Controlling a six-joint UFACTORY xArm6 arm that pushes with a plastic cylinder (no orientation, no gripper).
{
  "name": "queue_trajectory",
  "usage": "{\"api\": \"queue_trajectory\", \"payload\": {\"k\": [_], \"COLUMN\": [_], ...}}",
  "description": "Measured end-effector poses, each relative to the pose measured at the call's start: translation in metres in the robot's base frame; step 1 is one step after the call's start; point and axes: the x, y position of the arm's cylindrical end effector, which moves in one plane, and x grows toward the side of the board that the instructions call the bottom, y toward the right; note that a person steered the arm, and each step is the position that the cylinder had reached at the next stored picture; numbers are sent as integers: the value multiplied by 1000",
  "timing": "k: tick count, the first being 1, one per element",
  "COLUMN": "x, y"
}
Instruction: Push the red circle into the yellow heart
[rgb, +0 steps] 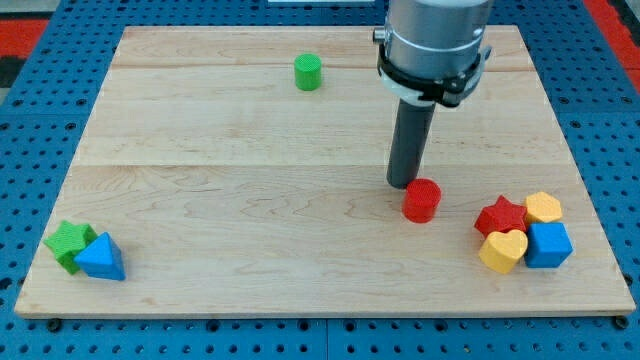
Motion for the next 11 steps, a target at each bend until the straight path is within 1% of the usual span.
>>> {"api": "queue_trajectory", "payload": {"k": [2,4,5,6,10,11], "x": [7,11,30,33,48,44], "y": [-49,1,19,28,33,12]}}
